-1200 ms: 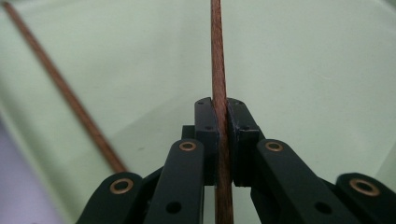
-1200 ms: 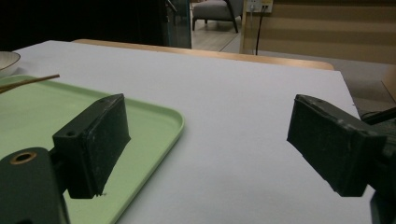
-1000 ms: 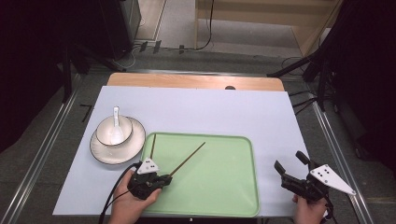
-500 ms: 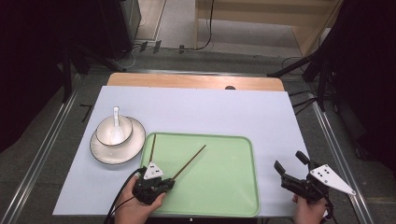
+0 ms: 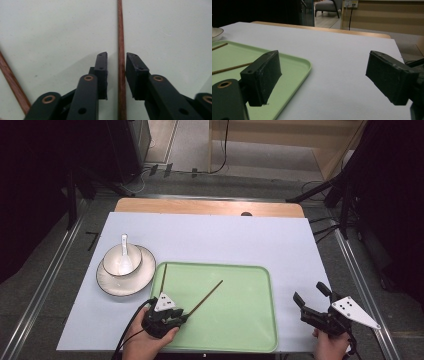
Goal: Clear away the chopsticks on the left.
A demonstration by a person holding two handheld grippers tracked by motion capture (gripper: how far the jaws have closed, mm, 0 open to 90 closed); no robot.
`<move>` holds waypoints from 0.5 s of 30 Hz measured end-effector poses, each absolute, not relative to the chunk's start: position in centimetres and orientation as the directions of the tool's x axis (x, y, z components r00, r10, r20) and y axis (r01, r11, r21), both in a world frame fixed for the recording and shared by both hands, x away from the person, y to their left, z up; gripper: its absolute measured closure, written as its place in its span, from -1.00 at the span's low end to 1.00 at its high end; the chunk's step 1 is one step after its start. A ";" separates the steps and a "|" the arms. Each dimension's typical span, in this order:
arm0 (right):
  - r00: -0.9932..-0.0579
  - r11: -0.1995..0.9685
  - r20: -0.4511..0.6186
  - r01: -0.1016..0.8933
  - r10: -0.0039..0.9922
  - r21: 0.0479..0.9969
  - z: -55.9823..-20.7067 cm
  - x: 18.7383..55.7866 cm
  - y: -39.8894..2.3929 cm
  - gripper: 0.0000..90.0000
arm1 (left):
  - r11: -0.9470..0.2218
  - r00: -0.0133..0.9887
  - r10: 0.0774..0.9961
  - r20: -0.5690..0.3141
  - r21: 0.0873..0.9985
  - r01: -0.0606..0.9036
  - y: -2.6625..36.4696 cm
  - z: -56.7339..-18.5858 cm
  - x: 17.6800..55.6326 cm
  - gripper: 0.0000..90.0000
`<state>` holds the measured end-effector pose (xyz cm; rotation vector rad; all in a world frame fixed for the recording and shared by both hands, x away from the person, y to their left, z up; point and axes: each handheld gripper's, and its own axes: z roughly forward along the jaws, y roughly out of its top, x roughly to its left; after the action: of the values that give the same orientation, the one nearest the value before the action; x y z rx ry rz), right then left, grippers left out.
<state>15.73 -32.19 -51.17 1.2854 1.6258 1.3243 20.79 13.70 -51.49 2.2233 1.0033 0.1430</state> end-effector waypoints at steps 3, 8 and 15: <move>-0.290 -0.003 0.085 0.273 0.953 0.962 -51.2 15.7 -32.3 -0.72 | -0.426 0.700 0.679 -0.220 0.658 0.621 13.7 -51.0 21.3 0.68; -0.291 -0.007 0.091 0.278 0.952 0.961 -51.3 15.8 -32.3 -0.72 | -0.446 0.730 0.656 -0.191 0.683 0.579 11.9 -50.3 22.3 0.99; -0.302 -0.002 0.092 0.287 0.949 0.958 -51.4 16.1 -32.1 -0.72 | -0.450 0.743 0.634 -0.214 0.679 0.580 8.3 -50.6 24.7 1.00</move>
<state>16.07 -32.10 -51.41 1.2920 1.6425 1.3312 24.71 8.28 -50.58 2.1677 0.9093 0.0899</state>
